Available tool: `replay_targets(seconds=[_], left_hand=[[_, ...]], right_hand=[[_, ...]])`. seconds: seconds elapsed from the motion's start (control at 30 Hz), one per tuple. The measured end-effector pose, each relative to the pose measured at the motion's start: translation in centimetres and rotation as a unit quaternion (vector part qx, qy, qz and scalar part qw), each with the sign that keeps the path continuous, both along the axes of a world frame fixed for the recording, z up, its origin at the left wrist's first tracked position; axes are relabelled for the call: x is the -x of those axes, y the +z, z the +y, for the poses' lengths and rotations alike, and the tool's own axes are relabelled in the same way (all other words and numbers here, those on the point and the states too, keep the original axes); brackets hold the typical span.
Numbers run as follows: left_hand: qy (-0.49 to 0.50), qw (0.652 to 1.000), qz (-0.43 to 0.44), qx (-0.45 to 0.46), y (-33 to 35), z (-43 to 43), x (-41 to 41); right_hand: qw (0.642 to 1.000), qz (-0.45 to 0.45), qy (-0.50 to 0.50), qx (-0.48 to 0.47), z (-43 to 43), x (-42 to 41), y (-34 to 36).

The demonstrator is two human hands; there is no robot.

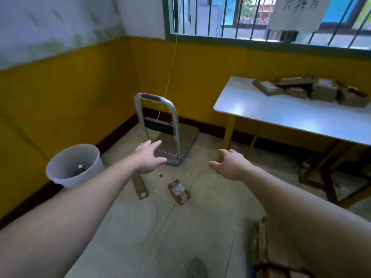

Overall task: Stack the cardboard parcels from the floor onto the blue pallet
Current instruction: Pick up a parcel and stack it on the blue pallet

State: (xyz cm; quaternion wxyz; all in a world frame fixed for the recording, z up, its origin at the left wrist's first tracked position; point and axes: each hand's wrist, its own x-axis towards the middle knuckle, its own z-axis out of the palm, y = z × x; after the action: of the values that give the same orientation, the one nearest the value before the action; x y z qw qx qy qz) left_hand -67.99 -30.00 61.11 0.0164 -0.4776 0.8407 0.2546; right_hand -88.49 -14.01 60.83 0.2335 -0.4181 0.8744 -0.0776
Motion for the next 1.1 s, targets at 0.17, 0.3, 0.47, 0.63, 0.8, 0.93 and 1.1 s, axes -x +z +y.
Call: replay_targets(seconds=[0.17,0.3,0.47,0.63,0.8,0.93,1.1], left_hand=[[0.022,0.999,0.029,0.031,2.1,-8.0,2.5],[0.026,0.999,0.026,0.036,2.9,-13.5,4.1],[0.016,0.999,0.019,0.034,2.9,-19.3,6.0],[-0.017,1.0,0.015,0.02,1.3,-25.0,8.5],[-0.084,0.996,-0.009,-0.009,-1.7,-32.2,10.7],[-0.135,0.989,-0.038,-0.055,-5.8,-38.7,12.4],[-0.158,0.973,-0.099,-0.134,-13.6,-43.1,13.5]], right_hand=[[0.999,0.014,0.028,0.037,-8.9,3.7,1.8],[0.998,0.024,0.04,0.051,-14.9,6.5,3.7],[0.996,0.031,0.045,0.067,-20.6,8.2,4.8],[0.998,0.027,0.024,0.058,-25.3,9.2,3.5],[0.998,0.0,-0.053,0.033,-30.5,10.2,-0.5],[0.991,-0.046,-0.127,-0.002,-34.3,9.4,-6.1],[0.975,-0.108,-0.182,-0.069,-36.7,7.7,-14.9]])
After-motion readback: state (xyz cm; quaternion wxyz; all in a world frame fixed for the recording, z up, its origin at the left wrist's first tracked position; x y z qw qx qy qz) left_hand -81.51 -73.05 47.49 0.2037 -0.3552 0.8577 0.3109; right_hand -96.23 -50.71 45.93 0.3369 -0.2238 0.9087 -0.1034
